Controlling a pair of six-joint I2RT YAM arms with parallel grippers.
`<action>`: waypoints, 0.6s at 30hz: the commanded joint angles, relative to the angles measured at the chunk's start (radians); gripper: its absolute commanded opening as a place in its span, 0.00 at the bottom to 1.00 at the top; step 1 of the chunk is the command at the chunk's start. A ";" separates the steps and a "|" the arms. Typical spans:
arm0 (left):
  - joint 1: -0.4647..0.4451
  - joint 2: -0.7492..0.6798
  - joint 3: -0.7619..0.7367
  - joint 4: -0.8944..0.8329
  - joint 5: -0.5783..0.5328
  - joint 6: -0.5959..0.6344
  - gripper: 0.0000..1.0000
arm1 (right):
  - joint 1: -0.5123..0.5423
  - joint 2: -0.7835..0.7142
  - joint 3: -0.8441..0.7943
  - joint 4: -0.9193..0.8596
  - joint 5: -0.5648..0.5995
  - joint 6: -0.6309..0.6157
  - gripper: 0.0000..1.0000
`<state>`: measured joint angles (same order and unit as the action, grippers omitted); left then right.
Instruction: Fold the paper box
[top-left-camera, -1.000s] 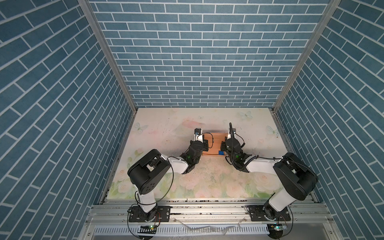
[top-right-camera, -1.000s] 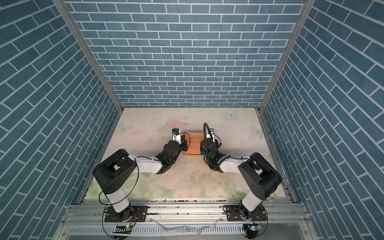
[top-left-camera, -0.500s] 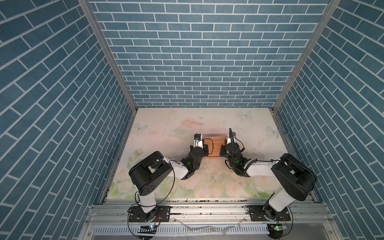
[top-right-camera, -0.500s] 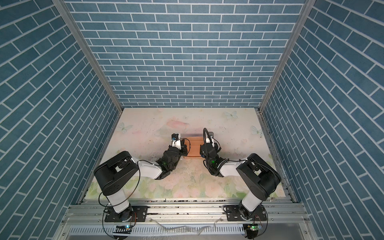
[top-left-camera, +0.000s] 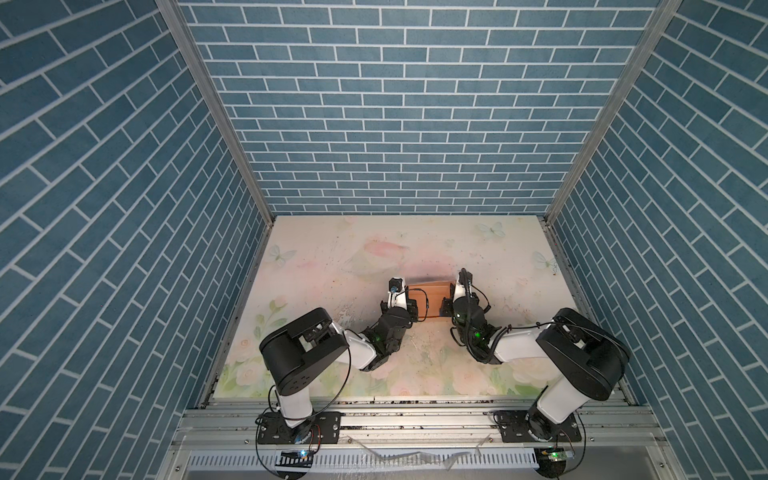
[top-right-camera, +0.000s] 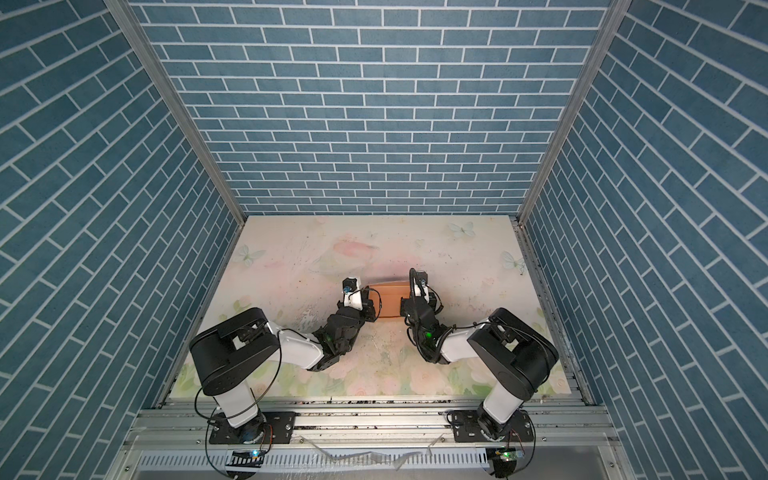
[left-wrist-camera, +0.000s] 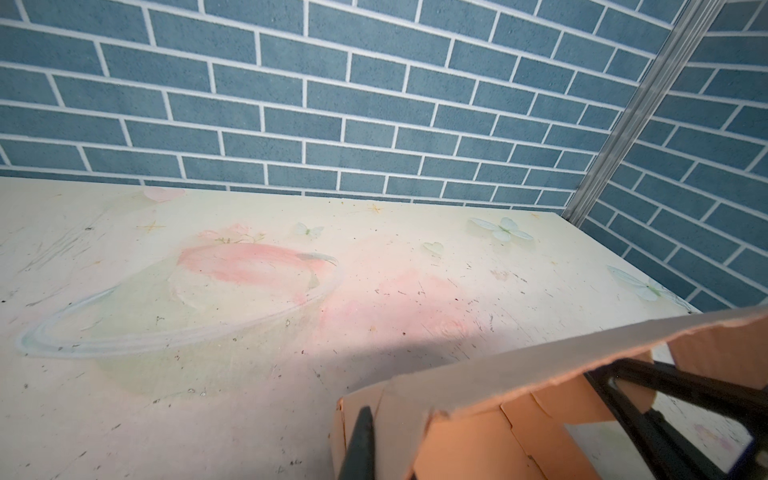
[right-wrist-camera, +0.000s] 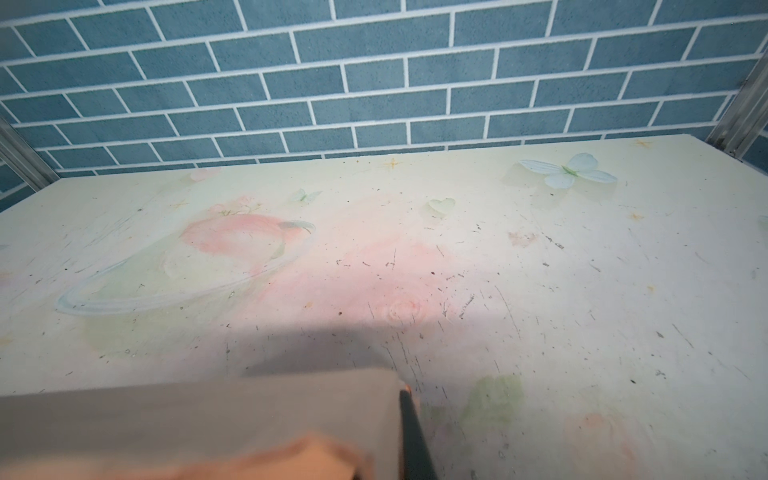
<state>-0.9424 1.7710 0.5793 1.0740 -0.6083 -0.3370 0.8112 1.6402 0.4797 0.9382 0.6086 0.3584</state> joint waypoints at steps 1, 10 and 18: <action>-0.019 -0.025 -0.022 -0.043 -0.057 -0.011 0.08 | -0.003 0.020 -0.042 0.021 0.059 -0.016 0.00; -0.082 -0.047 -0.066 -0.051 -0.106 -0.023 0.11 | 0.008 0.014 -0.107 0.089 0.063 -0.021 0.00; -0.129 -0.091 -0.104 -0.069 -0.110 -0.028 0.19 | 0.022 0.055 -0.147 0.159 0.060 -0.014 0.00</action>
<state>-1.0538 1.7199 0.4908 1.0271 -0.6964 -0.3573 0.8234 1.6547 0.3634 1.1225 0.6586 0.3580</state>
